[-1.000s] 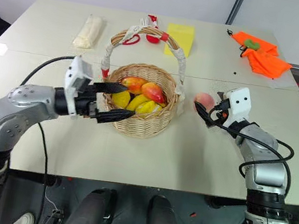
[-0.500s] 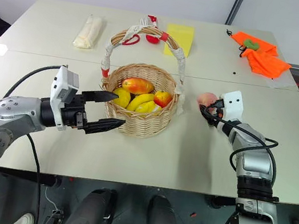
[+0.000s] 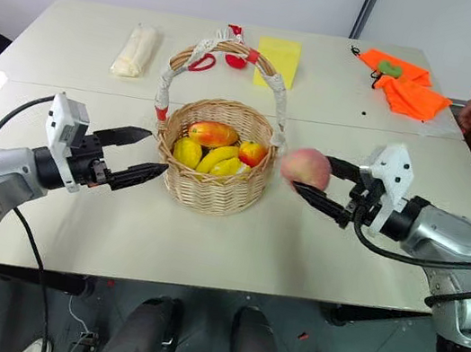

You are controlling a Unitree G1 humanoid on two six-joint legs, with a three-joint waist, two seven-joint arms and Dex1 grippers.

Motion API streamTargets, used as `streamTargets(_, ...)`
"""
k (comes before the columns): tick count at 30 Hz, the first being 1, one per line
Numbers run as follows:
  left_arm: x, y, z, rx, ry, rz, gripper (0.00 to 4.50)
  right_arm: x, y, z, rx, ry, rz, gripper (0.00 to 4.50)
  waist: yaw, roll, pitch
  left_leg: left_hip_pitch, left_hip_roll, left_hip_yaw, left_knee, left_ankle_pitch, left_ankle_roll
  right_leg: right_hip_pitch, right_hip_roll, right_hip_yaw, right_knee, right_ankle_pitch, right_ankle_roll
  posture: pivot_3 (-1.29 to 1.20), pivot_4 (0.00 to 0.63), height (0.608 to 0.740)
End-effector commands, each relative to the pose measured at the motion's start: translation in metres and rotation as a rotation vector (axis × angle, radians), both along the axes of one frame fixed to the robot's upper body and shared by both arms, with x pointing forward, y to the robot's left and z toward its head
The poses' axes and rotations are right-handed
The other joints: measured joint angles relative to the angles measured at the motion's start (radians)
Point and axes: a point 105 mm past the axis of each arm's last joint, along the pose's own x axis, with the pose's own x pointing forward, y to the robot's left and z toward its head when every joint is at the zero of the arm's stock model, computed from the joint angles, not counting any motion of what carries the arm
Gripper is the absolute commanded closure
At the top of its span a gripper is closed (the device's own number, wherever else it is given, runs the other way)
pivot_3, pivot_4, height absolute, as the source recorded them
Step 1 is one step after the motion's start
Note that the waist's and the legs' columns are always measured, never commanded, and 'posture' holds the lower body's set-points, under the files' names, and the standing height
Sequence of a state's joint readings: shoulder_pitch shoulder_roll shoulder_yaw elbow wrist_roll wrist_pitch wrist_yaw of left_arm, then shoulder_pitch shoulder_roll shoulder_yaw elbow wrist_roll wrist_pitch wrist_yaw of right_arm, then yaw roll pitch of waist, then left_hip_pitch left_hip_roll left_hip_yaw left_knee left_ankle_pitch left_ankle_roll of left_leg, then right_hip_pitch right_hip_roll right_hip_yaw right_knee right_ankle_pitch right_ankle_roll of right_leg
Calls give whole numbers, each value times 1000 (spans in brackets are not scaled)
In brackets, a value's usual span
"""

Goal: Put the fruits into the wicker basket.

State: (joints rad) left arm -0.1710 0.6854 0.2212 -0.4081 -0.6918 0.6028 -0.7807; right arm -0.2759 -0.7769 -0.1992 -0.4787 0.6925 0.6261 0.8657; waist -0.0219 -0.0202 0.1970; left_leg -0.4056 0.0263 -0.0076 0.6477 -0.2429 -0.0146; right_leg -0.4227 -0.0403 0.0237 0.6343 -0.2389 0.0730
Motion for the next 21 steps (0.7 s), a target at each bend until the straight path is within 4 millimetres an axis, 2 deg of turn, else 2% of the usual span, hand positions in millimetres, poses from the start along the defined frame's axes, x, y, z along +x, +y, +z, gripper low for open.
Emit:
streamTargets(1,-1,2,8,-5,-54,-6,0,-7,47,10,44,-10,95,2051,4,0,0,0,1,0,0,0,0,0,1,0,0,0,0,0,150,740)
streamTargets(4,-2,1,6,-3,-53,-10,0,17,73,11,37,-39,10,2051,8,0,0,-1,5,-1,0,0,0,-2,7,0,0,2,-5,0,150,740)
streamTargets(7,-5,-2,7,-10,-58,-18,0,40,88,8,68,-2,-94,2051,9,0,0,-3,5,-1,0,0,0,-4,8,1,0,3,-5,0,150,740)
streamTargets(9,-6,-3,9,-9,-66,-15,0,42,95,1,49,5,-106,1037,12,0,0,-3,6,-1,0,0,0,-4,8,1,0,3,-5,0,150,740)
streamTargets(10,-6,-3,9,-8,-68,-13,0,40,97,0,40,3,-100,778,14,0,0,-4,6,-1,0,0,0,-5,8,1,-1,3,-5,0,150,740)
streamTargets(11,-7,-3,10,-13,-72,-13,0,39,98,3,34,-27,-95,293,13,0,0,-4,6,-1,-1,0,0,-5,8,1,-1,3,-5,0,150,740)
streamTargets(12,-7,-3,12,-19,-76,-14,0,37,97,7,35,-64,-95,136,11,0,0,-4,6,-1,-1,0,0,-5,8,1,-1,3,-5,0,150,740)
streamTargets(15,-10,-5,15,-35,-83,-19,0,25,90,22,51,-153,-44,136,10,0,0,-4,6,-1,-1,0,0,-5,8,1,-2,3,-5,0,150,740)
streamTargets(17,-12,-5,13,-35,-80,-21,0,12,77,23,52,-155,16,136,11,0,0,-4,6,-1,-1,0,0,-5,8,1,-2,3,-5,0,150,740)
streamTargets(21,-13,-6,11,-33,-70,-30,0,3,43,22,70,-105,4,136,10,-1,0,-4,6,-1,0,0,0,-4,8,1,-2,3,-5,0,150,740)
